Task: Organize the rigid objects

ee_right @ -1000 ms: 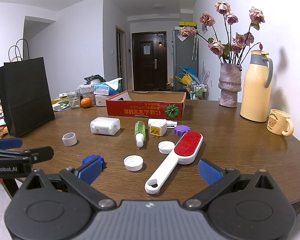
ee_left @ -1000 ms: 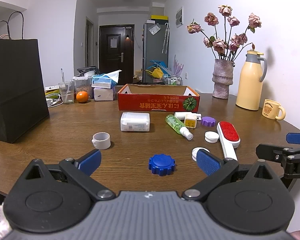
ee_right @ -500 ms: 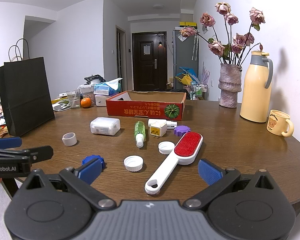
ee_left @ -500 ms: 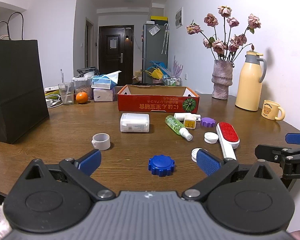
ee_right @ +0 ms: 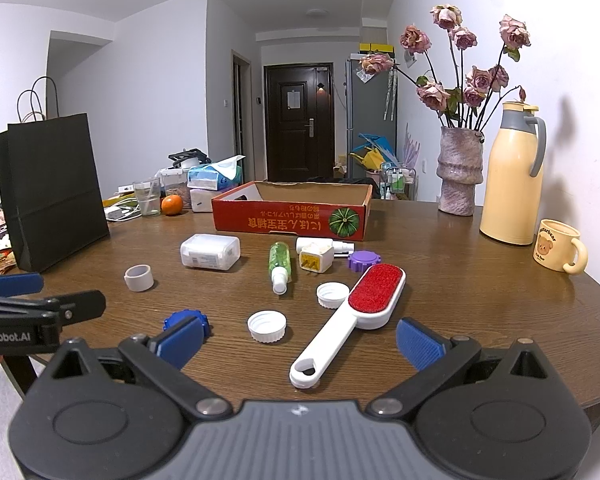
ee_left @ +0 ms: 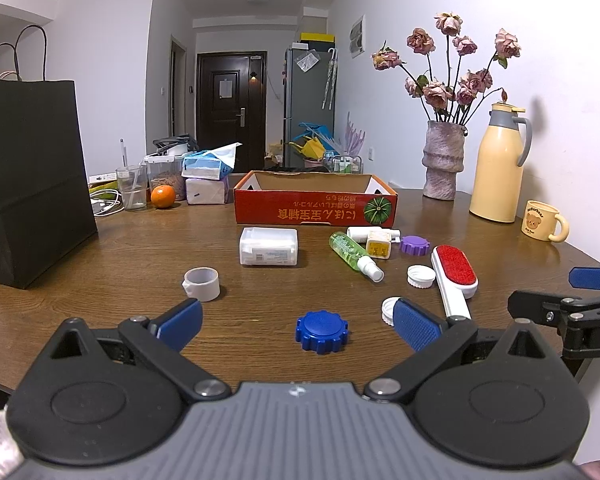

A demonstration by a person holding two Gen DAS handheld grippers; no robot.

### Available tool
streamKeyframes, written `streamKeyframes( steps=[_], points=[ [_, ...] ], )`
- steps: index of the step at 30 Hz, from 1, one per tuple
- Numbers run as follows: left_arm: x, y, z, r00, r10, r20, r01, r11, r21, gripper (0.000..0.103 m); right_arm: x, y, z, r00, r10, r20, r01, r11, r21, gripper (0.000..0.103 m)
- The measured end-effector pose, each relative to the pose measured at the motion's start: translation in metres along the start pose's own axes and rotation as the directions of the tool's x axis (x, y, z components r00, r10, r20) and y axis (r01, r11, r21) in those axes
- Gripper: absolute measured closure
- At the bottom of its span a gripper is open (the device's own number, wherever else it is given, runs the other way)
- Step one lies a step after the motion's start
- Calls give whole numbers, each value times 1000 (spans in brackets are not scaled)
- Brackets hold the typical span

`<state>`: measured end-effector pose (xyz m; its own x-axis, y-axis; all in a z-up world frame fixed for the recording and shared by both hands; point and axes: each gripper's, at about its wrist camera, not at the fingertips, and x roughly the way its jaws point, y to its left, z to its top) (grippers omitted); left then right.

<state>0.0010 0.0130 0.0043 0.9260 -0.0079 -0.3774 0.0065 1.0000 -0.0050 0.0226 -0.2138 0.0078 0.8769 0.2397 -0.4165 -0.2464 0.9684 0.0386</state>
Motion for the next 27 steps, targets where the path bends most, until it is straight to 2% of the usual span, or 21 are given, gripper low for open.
streamKeyframes(
  steps=[27],
  points=[
    [11,-7,-3,1000,4,-19,-4,1000,3,0,5,-3,-5,1000,-5,-14,5,1000,6,0]
  ],
)
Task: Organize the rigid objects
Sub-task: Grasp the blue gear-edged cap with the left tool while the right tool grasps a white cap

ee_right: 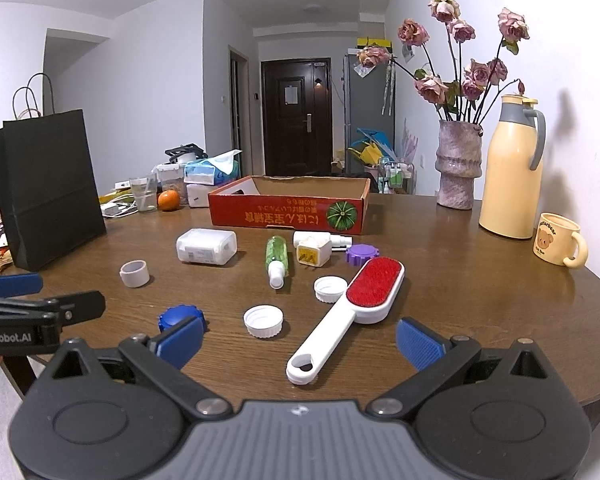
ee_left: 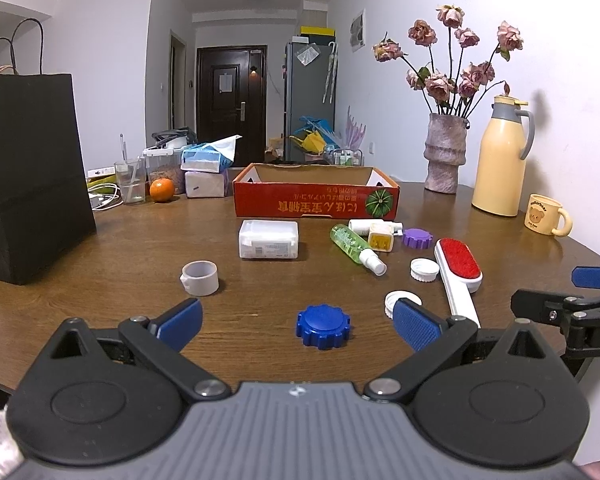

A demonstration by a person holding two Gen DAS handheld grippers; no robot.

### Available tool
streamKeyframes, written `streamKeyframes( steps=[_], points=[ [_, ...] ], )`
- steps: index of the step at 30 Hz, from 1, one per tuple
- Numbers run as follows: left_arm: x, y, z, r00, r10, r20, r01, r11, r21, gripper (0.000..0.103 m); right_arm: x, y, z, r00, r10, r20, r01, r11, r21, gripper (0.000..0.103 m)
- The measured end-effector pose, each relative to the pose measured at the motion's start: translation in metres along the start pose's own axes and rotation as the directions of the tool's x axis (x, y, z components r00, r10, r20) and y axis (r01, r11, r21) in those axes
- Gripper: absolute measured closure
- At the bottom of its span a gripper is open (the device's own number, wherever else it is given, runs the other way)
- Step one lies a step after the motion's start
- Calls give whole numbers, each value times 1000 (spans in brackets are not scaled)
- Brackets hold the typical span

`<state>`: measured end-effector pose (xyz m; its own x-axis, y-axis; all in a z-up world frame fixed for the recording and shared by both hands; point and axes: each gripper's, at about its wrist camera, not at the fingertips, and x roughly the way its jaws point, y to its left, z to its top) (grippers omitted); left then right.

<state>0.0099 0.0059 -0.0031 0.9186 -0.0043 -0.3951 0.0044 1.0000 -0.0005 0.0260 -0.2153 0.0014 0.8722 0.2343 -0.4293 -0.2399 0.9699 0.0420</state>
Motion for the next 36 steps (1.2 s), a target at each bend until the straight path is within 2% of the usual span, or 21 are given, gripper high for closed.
streamKeyframes(
  steps=[15,29,34,36],
  points=[
    [39,-1,-3,997,-1,-78,0,1000,-3,0,26,-10,-3,997,-7,-72,8,1000,22,0],
    [92,-10,-4,986,-16,-168,19,1000,16,0,65,-22,-1,989,-19,-147,26,999,44,0],
    [112,-12,-6,979,-22,-204,27,999,23,6,82,-27,0,984,-24,-175,34,998,55,0],
    [120,-13,-6,975,-23,-222,29,999,24,13,89,-29,1,982,-22,-188,34,998,60,0]
  ],
)
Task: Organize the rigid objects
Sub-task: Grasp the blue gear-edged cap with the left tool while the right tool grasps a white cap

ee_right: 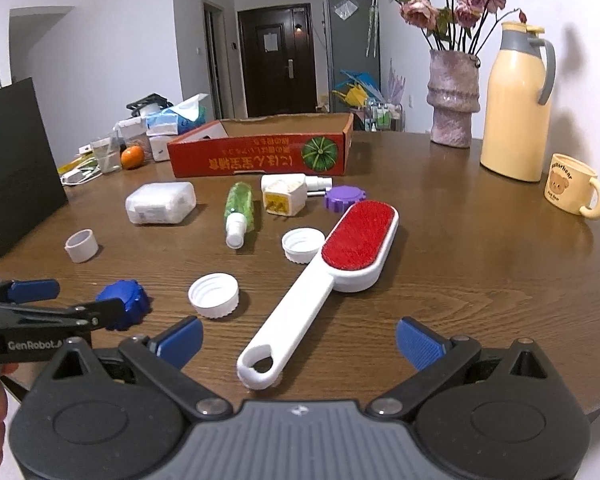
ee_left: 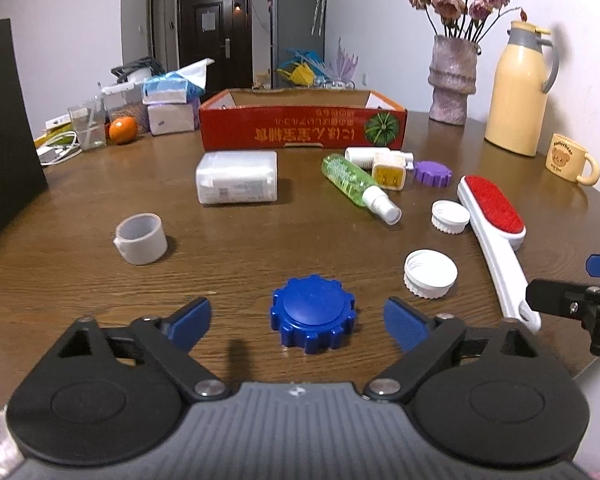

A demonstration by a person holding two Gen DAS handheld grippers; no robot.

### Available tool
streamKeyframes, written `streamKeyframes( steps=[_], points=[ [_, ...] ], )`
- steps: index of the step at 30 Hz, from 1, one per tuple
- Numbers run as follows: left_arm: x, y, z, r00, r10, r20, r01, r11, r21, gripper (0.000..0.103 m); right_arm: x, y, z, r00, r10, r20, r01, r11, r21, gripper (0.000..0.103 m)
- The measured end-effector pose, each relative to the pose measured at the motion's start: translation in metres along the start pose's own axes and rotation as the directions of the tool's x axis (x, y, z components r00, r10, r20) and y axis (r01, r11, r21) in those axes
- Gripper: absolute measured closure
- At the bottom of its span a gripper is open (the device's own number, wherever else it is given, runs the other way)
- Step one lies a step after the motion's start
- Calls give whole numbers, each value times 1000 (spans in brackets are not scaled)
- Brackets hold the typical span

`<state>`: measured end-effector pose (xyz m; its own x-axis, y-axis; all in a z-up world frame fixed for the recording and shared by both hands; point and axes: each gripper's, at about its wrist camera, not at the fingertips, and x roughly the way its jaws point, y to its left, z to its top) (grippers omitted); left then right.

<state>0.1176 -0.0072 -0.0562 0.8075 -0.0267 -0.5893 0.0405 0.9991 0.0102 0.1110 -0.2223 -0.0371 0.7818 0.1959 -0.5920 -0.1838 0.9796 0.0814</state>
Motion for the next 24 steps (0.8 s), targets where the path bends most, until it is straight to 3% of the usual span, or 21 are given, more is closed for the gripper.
streamKeyframes(
  steps=[8,11,24],
  points=[
    [24,-1,2,999,-27,-42,28,999,18,49,21,-3,8,999,-2,-34,3,1000,8,0],
    [26,-1,3,997,-68,-36,68,998,14,50,27,-4,10,999,-6,-43,6,1000,11,0],
    [34,5,20,997,-68,-32,68,998,-4,50,42,-3,25,999,3,-52,-3,1000,8,3]
  ],
)
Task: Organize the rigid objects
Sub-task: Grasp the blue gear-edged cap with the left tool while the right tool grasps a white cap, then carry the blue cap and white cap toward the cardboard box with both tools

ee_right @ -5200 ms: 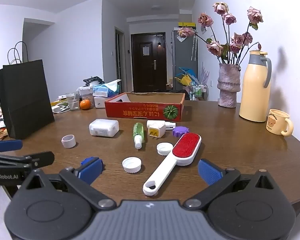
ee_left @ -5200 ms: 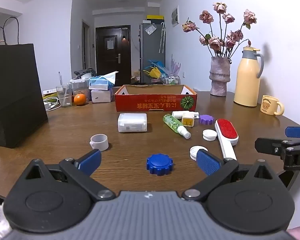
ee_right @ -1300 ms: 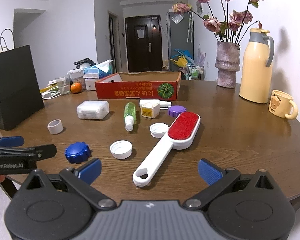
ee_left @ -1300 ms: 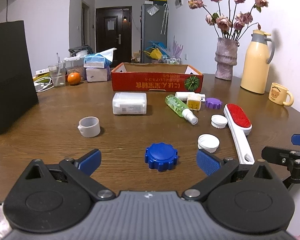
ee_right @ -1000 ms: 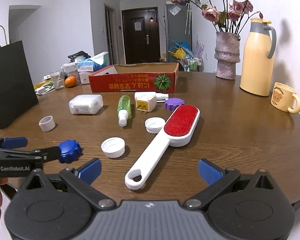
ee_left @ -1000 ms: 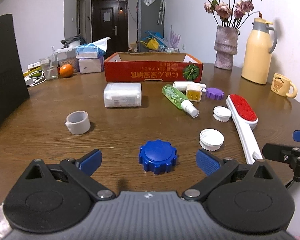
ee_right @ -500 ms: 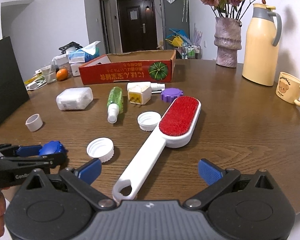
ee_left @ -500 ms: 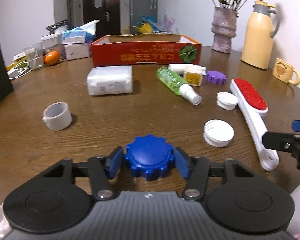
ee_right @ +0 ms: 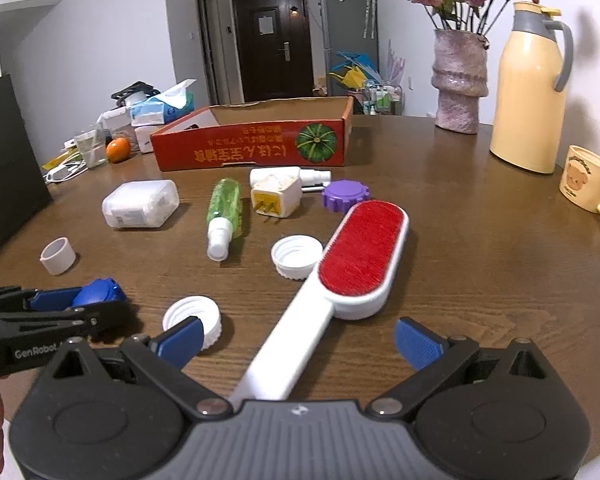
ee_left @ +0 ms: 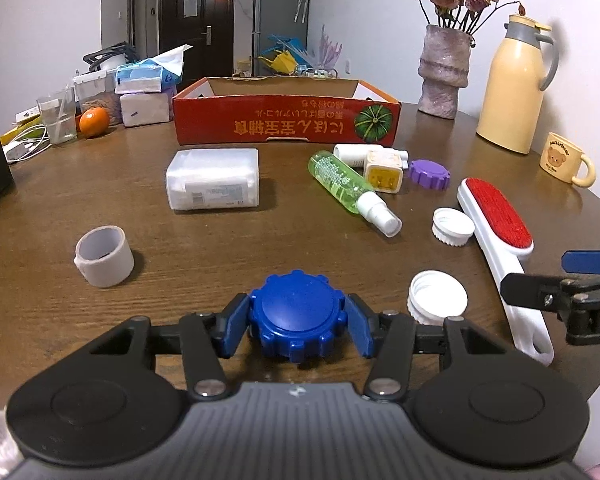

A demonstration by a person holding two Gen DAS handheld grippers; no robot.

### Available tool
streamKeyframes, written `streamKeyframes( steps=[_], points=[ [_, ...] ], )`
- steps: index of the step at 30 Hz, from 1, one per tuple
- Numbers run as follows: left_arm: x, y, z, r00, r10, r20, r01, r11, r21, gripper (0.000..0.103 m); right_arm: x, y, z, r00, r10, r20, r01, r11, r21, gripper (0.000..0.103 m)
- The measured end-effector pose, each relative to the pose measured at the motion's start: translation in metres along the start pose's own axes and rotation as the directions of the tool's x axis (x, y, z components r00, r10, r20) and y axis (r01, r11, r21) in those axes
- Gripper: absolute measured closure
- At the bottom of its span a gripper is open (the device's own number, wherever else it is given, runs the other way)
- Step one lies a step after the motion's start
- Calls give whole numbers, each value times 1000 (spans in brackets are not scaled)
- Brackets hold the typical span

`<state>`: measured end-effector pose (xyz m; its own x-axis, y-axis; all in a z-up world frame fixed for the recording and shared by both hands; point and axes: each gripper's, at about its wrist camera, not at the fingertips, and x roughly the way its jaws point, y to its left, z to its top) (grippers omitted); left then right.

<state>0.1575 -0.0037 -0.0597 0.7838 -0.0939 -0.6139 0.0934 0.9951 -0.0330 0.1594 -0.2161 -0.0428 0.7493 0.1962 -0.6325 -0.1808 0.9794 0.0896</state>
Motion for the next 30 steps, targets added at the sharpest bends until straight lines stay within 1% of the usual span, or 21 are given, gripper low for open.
streamKeyframes(
  steps=[2,10,14,15,18,20,26,27,28,30],
  points=[
    [1,2,2,1000,0,1,0,1000,-3,50,2,4,2,1000,13,0,-13,1000,-14,7],
    [2,11,5,1000,1,3,-1,1000,-19,50,7,26,8,996,84,-6,-84,993,-85,14],
    [3,15,6,1000,2,1,-2,1000,-25,50,13,37,9,993,115,-30,-118,987,-111,24],
    [3,16,6,1000,2,1,-2,1000,-27,50,15,39,9,992,122,-36,-125,985,-117,25],
    [3,19,6,1000,2,2,-2,999,-34,50,21,47,9,988,140,-58,-147,980,-132,31],
    [4,22,6,1000,1,1,-1,999,-38,50,26,50,9,986,148,-76,-158,978,-134,40],
    [5,27,7,1000,0,2,0,999,-48,50,37,58,9,981,160,-114,-176,973,-152,58],
    [6,27,8,1000,1,0,-1,999,-49,50,37,59,9,981,159,-113,-176,972,-156,59],
    [6,27,8,1000,1,-2,-1,999,-50,50,37,60,9,981,159,-113,-176,972,-158,63],
    [7,29,9,1000,1,-4,-1,999,-52,50,38,59,11,980,162,-114,-179,971,-157,63]
  ],
)
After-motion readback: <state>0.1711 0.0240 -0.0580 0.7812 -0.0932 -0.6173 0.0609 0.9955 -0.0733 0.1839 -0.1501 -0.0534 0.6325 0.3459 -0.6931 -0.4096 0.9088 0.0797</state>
